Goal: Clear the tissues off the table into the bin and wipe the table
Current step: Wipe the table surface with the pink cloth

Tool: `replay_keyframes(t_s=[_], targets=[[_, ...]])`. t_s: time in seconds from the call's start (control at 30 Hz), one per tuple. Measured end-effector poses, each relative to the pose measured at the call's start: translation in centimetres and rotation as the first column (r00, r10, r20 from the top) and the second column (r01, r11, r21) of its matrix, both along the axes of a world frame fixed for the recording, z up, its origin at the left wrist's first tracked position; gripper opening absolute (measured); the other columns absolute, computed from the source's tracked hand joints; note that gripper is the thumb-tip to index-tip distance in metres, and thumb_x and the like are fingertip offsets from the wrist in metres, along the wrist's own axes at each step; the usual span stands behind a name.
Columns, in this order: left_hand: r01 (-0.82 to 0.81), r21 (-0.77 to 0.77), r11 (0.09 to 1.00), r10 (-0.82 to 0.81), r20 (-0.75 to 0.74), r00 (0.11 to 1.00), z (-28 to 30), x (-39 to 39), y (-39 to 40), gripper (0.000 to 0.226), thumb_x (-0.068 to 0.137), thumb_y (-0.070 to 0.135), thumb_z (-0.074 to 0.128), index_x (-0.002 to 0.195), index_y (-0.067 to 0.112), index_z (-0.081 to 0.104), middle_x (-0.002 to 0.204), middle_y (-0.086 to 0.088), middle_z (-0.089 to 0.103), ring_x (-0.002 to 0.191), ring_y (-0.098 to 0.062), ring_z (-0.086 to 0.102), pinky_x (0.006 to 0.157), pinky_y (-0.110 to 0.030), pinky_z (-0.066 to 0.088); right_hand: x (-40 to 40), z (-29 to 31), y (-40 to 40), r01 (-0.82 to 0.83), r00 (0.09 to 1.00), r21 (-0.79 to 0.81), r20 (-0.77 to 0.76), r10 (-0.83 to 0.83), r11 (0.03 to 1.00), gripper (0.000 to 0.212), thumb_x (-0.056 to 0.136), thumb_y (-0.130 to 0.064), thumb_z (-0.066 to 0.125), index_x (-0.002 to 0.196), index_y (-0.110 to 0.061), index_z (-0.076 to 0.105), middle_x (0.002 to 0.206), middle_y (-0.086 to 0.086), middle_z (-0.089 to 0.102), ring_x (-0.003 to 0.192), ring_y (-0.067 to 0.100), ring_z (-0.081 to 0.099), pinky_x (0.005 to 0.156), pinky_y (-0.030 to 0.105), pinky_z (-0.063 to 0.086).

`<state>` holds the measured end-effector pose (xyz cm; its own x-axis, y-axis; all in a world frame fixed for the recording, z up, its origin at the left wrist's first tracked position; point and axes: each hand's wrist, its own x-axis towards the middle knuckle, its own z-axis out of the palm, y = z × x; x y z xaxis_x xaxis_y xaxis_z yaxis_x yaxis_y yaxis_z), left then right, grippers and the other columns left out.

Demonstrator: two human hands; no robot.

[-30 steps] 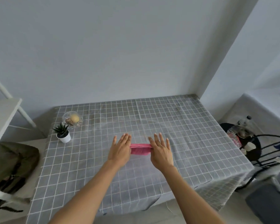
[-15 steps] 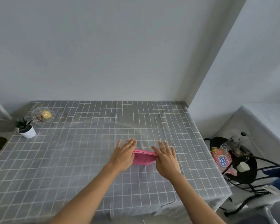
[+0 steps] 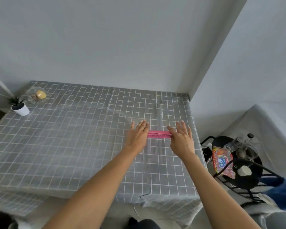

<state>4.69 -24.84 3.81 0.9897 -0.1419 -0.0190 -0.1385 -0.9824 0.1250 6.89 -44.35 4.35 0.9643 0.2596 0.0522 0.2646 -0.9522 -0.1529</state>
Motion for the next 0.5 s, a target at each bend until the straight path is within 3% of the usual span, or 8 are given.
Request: replay_keyframes(t_s=[0.23, 0.5], targets=[[0.023, 0.026, 0.999, -0.019, -0.149, 0.989, -6.5, -7.7, -2.6, 0.068, 0.095, -0.002, 0.036, 0.152, 0.012, 0.001, 0.161, -0.005, -0.004, 0.149, -0.018, -0.006, 0.112, -0.044, -0.017, -7.8, -6.7, -2.9, -0.024, 0.98, -0.046, -0.196, 0.015, 0.999, 0.052, 0.101, -0.019, 0.038, 0.15, -0.031, 0.024, 0.161, 0.009, 0.009, 0.148, 0.025, -0.009, 0.12, 0.045, -0.006], [0.04, -0.012, 0.999, -0.041, -0.219, 0.975, -8.2, -12.1, -3.7, 0.065, 0.099, 0.007, 0.035, 0.152, 0.011, -0.003, 0.16, -0.006, -0.009, 0.148, -0.018, -0.01, 0.116, -0.045, -0.015, -12.4, -8.7, -4.2, -0.007, 0.978, -0.067, -0.207, -0.007, 0.998, 0.057, 0.101, -0.016, 0.037, 0.152, -0.031, 0.017, 0.161, 0.009, 0.006, 0.147, 0.026, -0.012, 0.115, 0.041, -0.015]])
